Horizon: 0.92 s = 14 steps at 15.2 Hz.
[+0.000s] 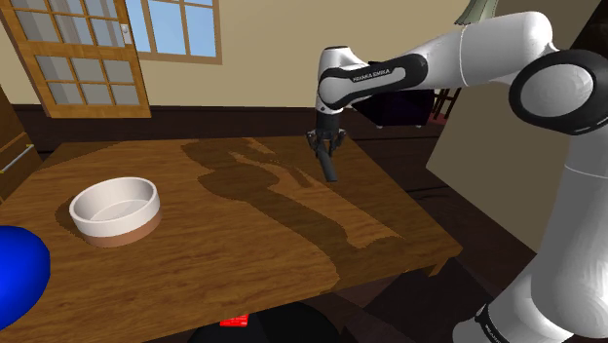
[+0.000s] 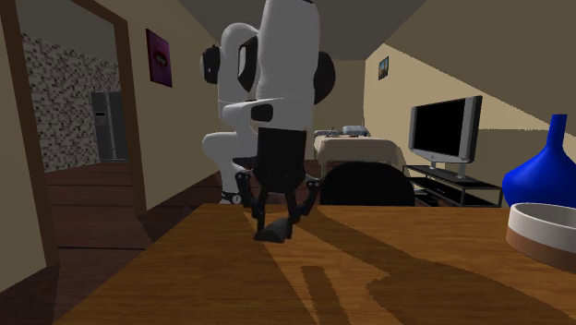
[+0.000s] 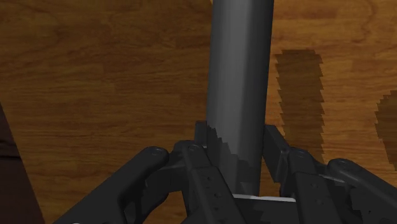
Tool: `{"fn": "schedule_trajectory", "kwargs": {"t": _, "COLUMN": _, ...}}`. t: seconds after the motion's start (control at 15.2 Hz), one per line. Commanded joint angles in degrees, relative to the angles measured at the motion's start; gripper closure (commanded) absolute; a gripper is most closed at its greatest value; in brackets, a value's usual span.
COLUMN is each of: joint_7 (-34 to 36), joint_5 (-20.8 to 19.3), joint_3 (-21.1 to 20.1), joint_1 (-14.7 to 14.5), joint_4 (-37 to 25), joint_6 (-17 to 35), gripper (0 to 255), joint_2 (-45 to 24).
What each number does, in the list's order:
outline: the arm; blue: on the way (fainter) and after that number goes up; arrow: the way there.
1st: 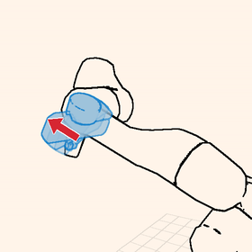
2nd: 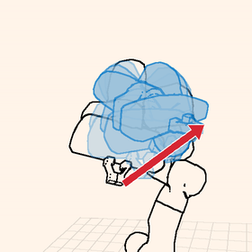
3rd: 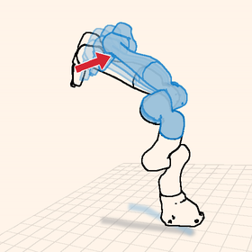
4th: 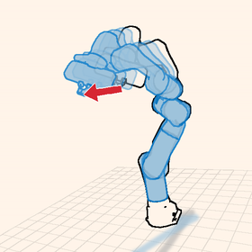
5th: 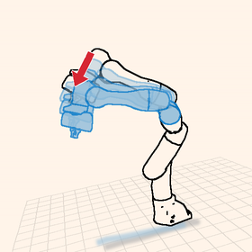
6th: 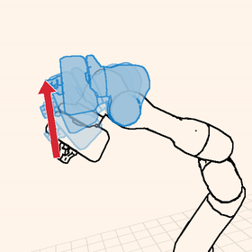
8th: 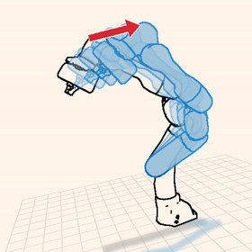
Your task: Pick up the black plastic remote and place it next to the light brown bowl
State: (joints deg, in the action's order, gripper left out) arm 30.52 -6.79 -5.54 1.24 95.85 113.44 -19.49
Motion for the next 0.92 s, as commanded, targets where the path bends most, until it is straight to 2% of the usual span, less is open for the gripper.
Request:
{"fn": "schedule_trajectory", "kwargs": {"t": 0.0, "joint_7": -0.2, "joint_5": 0.1, "joint_3": 0.0, "joint_1": 0.0, "joint_4": -0.9, "joint_6": -1.3, "gripper": 255, "joint_2": 0.4}}
{"fn": "schedule_trajectory", "kwargs": {"t": 0.73, "joint_7": -0.9, "joint_5": 0.5, "joint_3": -0.2, "joint_1": 0.0, "joint_4": -6.8, "joint_6": -8.7, "gripper": 255, "joint_2": 2.0}}
{"fn": "schedule_trajectory", "kwargs": {"t": 0.86, "joint_7": 1.5, "joint_5": 0.4, "joint_3": -1.0, "joint_1": -1.5, "joint_4": -5.3, "joint_6": -8.5, "gripper": 255, "joint_2": 3.0}}
